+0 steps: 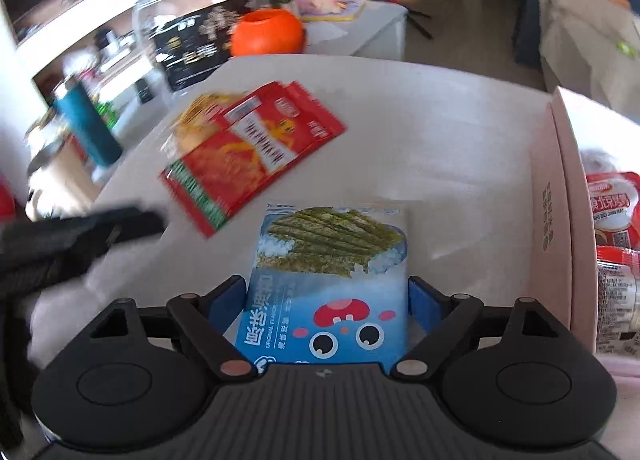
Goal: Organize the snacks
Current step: 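Lower the right tool onto the blue seaweed pack and close it, then grasp a small red spicy packet with the left tool while right tool lifts the blue pack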
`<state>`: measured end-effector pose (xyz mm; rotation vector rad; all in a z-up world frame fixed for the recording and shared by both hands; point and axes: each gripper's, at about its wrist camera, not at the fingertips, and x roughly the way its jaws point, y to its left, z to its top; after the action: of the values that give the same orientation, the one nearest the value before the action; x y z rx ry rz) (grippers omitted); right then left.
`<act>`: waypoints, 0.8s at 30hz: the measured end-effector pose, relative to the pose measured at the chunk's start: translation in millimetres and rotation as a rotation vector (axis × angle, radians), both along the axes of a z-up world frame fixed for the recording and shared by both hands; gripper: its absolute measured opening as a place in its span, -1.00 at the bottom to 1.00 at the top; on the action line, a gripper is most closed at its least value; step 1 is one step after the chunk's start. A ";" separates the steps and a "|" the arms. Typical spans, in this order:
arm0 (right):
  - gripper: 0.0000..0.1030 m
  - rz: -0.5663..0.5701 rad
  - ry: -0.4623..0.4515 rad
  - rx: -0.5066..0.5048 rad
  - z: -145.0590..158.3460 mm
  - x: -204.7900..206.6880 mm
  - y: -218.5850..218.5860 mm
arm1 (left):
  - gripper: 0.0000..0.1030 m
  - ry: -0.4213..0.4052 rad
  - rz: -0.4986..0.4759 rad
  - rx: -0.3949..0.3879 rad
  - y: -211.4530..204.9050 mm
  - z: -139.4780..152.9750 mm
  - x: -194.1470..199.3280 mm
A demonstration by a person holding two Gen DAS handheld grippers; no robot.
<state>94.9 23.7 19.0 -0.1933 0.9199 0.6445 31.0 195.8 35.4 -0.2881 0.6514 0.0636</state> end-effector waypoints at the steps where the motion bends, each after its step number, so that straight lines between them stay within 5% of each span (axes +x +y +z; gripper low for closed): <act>1: 0.65 0.020 0.000 0.012 0.3 -7.0 -5.3 | -0.43 0.002 -0.010 0.013 -2.2 0.6 6.3; 10: 0.62 0.047 -0.018 0.045 0.8 -72.0 -86.6 | -0.40 -0.047 -0.011 0.196 -11.0 21.8 69.8; 17: 0.64 -0.035 -0.122 0.024 -0.9 -90.4 -133.6 | -0.39 0.081 -0.072 0.215 -20.9 -4.7 121.0; 24: 0.69 -0.126 -0.144 0.049 -14.6 -81.0 -156.4 | -0.39 0.109 -0.226 0.117 -45.3 -13.3 86.7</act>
<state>13.9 -132.7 4.3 -0.1344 0.7708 0.5289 117.7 150.5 22.1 -0.0975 0.7817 -0.0991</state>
